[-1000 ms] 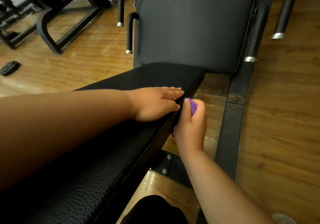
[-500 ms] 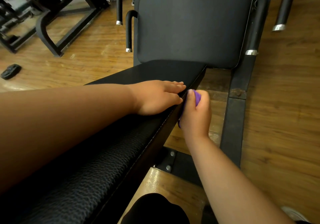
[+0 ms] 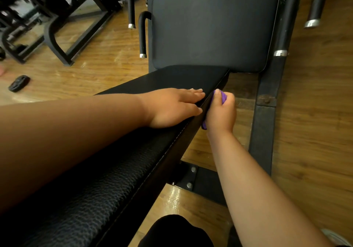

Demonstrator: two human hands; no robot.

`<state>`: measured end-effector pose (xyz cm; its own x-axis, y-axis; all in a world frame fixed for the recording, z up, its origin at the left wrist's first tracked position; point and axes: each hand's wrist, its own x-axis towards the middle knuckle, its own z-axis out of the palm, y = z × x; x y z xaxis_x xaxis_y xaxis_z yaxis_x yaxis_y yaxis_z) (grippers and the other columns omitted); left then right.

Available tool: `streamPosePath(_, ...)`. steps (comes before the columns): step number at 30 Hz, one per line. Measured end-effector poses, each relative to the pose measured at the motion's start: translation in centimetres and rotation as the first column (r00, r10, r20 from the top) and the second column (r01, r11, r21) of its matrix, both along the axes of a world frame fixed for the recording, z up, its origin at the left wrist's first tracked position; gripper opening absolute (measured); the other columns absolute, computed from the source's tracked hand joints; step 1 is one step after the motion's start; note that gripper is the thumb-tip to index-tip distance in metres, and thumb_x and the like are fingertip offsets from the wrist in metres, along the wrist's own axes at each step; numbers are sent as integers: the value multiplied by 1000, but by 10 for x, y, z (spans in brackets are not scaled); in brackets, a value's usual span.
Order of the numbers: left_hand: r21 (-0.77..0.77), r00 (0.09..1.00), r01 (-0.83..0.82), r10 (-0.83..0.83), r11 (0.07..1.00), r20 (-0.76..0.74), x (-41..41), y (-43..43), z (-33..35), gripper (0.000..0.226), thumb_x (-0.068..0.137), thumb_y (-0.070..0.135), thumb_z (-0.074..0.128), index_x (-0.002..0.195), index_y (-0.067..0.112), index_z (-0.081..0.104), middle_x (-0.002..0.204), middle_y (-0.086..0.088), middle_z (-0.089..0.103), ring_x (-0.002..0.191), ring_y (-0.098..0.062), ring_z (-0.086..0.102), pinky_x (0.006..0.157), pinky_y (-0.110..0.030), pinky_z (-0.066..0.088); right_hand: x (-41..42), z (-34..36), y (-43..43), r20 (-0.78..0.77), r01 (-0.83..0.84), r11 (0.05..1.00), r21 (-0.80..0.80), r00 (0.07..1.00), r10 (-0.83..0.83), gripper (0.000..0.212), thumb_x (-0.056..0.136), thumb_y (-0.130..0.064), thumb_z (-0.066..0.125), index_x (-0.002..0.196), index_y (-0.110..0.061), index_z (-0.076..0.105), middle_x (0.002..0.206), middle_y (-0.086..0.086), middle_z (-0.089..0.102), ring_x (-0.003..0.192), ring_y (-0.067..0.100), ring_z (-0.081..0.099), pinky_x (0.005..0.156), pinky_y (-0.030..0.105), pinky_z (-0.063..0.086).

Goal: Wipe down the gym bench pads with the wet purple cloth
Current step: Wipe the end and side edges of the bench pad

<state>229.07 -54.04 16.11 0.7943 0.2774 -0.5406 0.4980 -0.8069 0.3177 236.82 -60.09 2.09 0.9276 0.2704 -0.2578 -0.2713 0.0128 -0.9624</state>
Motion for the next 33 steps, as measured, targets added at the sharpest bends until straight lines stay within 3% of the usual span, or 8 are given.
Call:
streamPosePath(5,11,1000,4,-4,1000,-12,1,-1,-1,54,102,35,41,153,33,23,158,21,16,143,6,8,106,-12,4,-44,-2,-18,-160,-7,990,140,987,29,14,100,-39,46,96,-28,54,91,-4,63,83,12,62,71,29,52)
streamPosePath(9,20,1000,3,-3,1000,-15,1,-2,-1,54,102,34,41,153,32,22,158,20,16,143,5,9,103,-9,4,-26,-1,-4,-216,66,993,102,976,-43,17,100,-38,45,85,-30,50,91,-1,62,89,20,63,82,44,56)
streamPosePath(14,24,1000,-5,5,1000,-9,0,-3,-1,54,102,34,42,152,33,24,158,22,17,142,7,9,102,-8,5,-35,-1,-6,-374,114,975,188,927,-36,15,101,-39,43,95,-29,53,96,-2,63,87,14,64,67,29,54)
streamPosePath(18,25,1000,-11,11,1000,-5,0,-3,-2,54,101,33,43,152,34,25,157,23,18,142,8,10,106,-11,5,-45,-1,-10,-412,101,972,210,911,-5,15,100,-41,44,92,-33,53,99,-1,65,91,17,65,81,40,58)
streamPosePath(21,17,1000,-24,24,1000,-8,0,-3,-1,53,101,34,43,151,36,25,156,24,19,142,7,11,107,-13,6,-16,0,0,-473,110,973,202,881,-1,19,102,-40,41,88,-31,50,103,3,64,90,18,64,74,37,59)
streamPosePath(28,20,1000,-20,20,1000,-18,1,-2,-1,54,101,34,43,151,36,25,157,24,18,142,8,9,108,-12,4,-41,-6,-12,-333,66,967,248,943,21,18,101,-38,45,87,-31,53,93,-2,64,89,16,64,80,39,55)
streamPosePath(33,33,999,-7,8,999,-34,1,-3,0,53,101,34,42,151,37,23,157,23,17,143,6,8,115,-18,4,0,0,4,-282,63,988,141,959,-21,22,102,-37,42,81,-30,47,89,-4,59,89,19,62,81,38,56)
